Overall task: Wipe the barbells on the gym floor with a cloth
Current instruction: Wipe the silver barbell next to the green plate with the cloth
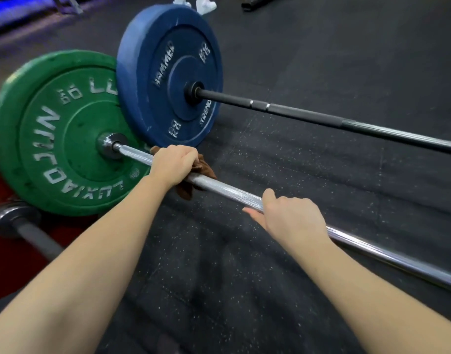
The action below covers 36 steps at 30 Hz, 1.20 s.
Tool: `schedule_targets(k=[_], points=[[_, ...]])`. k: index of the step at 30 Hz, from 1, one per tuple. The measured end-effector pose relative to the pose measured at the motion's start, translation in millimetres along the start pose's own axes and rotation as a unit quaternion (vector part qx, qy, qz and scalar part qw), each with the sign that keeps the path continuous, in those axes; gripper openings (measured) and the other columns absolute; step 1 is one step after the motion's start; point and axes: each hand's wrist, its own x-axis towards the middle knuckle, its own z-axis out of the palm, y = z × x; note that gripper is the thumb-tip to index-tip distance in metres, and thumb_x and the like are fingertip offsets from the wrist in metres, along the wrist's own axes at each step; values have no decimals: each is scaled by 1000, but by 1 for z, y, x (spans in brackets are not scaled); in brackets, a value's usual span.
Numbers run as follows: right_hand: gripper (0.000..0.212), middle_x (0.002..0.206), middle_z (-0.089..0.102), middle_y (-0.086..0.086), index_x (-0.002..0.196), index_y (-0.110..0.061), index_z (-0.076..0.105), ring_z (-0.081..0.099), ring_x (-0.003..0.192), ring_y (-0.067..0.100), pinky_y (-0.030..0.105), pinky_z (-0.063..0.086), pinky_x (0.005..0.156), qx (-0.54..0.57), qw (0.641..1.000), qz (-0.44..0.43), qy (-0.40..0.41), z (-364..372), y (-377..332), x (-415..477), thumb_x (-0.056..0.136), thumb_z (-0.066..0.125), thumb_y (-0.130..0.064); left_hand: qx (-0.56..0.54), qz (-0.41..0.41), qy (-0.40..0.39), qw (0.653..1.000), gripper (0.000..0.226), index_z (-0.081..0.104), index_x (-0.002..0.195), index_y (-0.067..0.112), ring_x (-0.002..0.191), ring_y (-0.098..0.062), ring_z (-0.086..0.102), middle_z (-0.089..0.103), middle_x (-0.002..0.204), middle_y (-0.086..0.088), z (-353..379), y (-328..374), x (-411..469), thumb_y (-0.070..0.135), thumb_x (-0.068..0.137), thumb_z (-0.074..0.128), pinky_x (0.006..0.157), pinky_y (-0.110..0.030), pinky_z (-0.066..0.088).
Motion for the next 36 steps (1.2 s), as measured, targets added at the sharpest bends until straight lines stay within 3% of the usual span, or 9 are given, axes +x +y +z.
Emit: schedule_targets(k=[2,6,11,15,18,23,25,28,36], points=[[60,48,2,-8,71,-15,31,-2,37,11,18,4,45,-11,1000,6,13,2,0,0,85,63,-63,23,13,-16,1000,36,62,73,21,92,-30,59,70,90,0,2,11,-3,39,82,32,82,-45,43],[58,49,0,-8,72,-15,31,-3,37,11,18,3,45,-1,1000,12,15,4,0,-1,86,60,-62,28,30,-10,999,33,53,65,24,89,-30,60,69,87,0,5,16,-8,39,83,31,81,-46,44],[58,46,4,-9,72,-15,31,-1,35,12,17,6,43,-6,1000,22,1,3,0,-1,87,57,-64,63,43,-49,996,34,63,75,25,94,-29,58,69,93,2,3,25,-6,37,87,34,82,-43,41],[58,46,5,-8,72,-14,31,0,35,12,18,5,44,-16,999,28,-17,-2,-3,-1,88,55,-65,20,28,-25,999,32,55,65,27,93,-27,57,65,87,4,6,27,-11,39,85,34,78,-42,37],[61,45,3,-8,69,-13,31,-2,35,12,18,3,45,-29,999,37,-17,-2,-4,0,87,58,-65,7,18,-17,1000,35,62,68,27,91,-27,58,68,88,2,6,24,-8,41,82,34,78,-41,39],[58,42,20,-7,76,-16,34,15,32,15,23,9,41,-89,995,22,-48,0,-4,-4,96,40,-70,-23,40,-53,998,29,57,68,32,87,-33,59,65,81,-1,-5,0,0,46,79,34,82,-44,47],[58,42,15,-7,74,-15,33,11,32,15,21,9,41,-65,997,32,-39,-2,-3,-4,94,43,-68,14,31,-57,998,30,59,71,34,88,-35,58,65,84,-5,-12,-10,7,47,79,33,81,-43,48],[60,43,5,-7,71,-12,31,3,34,12,19,8,43,-32,998,36,-29,0,-3,-1,92,49,-66,47,-16,-30,998,39,57,72,19,93,-38,59,68,92,-12,-19,-29,16,46,80,30,80,-44,46],[58,44,9,-9,73,-14,31,5,34,13,20,8,43,-26,997,46,-49,-5,-3,0,91,48,-67,18,-8,31,999,39,67,81,17,101,-35,60,73,101,-5,4,10,-7,36,85,32,81,-44,40]])
